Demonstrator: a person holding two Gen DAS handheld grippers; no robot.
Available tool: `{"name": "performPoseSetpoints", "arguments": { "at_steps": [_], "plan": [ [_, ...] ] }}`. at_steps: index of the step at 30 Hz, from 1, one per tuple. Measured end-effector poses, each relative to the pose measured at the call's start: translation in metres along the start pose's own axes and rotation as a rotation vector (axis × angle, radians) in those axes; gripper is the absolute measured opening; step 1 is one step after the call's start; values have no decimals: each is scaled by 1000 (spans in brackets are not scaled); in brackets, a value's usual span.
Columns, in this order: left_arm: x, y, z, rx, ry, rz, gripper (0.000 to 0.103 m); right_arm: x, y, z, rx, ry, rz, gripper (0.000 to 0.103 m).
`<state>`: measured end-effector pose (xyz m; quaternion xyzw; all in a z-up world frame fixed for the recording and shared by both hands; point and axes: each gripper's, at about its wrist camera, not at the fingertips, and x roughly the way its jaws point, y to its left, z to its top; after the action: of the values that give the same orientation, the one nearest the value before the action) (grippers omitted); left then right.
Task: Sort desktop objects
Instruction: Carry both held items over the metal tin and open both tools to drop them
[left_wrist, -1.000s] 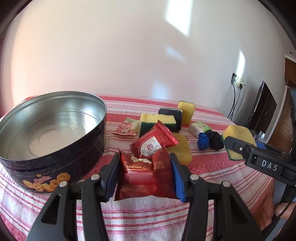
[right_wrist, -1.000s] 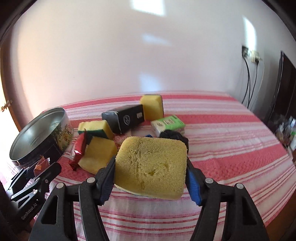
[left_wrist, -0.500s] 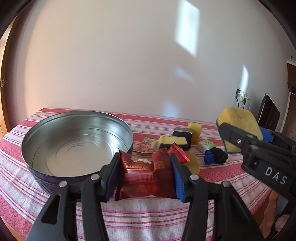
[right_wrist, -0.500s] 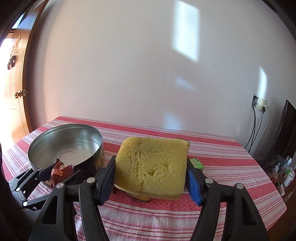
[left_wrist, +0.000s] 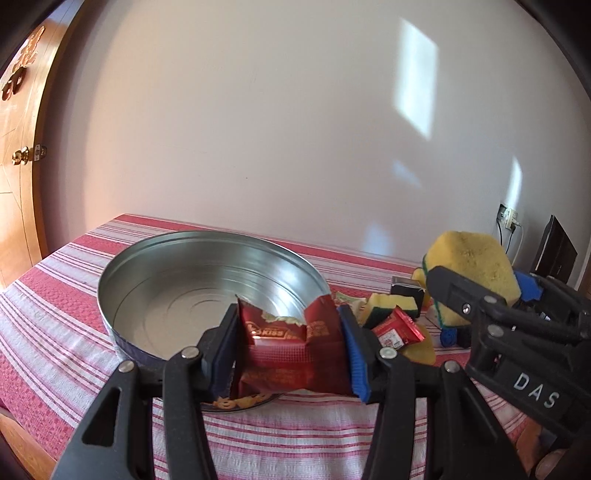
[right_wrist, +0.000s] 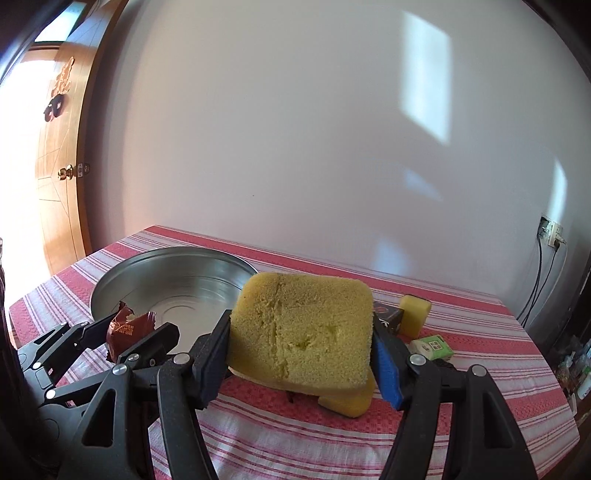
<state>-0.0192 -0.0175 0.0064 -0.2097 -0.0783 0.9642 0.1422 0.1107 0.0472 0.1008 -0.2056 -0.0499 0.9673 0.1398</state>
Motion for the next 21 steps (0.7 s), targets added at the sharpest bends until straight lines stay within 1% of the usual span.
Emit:
{"name": "performPoseSetpoints", "arguments": {
  "at_steps": [6,12,16,21],
  "plan": [
    [-4,19,4,-17,-22,44,51,5,23,7,-32,-20,37,69],
    [-3,42,13,-22,-47,118,51,21,40,16,-20,-24,81,69],
    [11,56,17,-34,-34,164,51,39,51,25,-13,-13,109,69],
    [29,79,22,-68,-18,210,51,56,62,32,-28,-20,106,69]
  ]
}}
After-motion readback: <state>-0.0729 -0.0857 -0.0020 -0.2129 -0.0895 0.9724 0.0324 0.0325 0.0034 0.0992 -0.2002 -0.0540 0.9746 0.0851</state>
